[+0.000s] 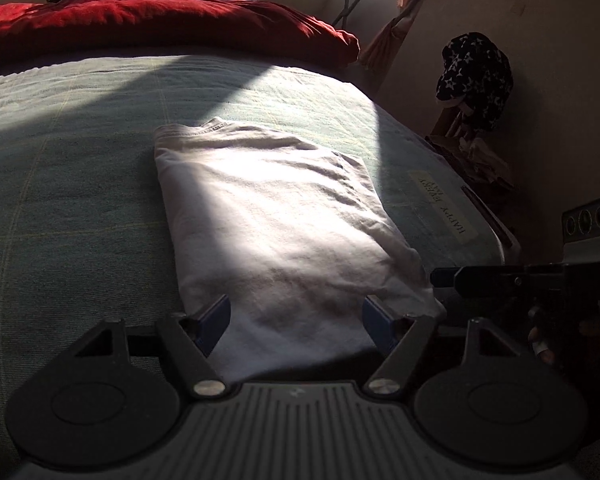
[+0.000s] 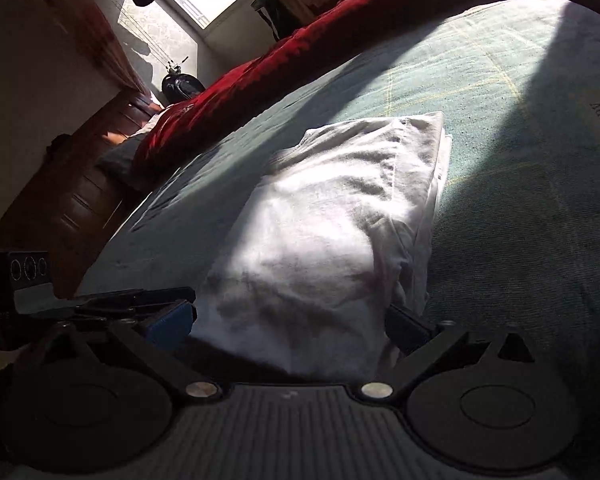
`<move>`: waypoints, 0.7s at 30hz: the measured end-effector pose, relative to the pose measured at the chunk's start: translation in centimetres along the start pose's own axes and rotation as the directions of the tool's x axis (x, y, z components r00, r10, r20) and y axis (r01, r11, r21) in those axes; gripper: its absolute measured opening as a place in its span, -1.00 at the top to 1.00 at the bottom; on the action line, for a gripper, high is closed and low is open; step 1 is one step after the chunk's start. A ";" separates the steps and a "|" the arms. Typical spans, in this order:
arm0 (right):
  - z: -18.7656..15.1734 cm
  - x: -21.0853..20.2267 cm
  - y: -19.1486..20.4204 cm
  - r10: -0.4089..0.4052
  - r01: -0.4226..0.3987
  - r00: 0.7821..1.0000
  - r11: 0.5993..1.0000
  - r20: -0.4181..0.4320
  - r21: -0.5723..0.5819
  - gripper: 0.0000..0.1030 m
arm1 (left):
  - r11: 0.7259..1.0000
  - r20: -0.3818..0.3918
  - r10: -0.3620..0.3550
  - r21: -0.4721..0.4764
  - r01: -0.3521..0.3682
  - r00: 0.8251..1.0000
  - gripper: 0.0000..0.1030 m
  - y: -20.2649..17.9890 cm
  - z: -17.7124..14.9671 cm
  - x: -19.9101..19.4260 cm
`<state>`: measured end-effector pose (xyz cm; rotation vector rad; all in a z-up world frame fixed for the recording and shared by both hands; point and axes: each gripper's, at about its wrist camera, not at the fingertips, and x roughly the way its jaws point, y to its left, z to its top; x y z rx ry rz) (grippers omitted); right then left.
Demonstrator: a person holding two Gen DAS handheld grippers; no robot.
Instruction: Fold clothes
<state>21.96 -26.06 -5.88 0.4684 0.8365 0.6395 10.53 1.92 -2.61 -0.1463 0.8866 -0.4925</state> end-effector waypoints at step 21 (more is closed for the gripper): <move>-1.3 -1.9 0.5 -0.004 0.005 1.000 1.000 0.023 -0.025 -1.00 | 0.997 -0.014 0.067 -0.029 -0.067 0.998 -0.45 3.7 6.8 5.9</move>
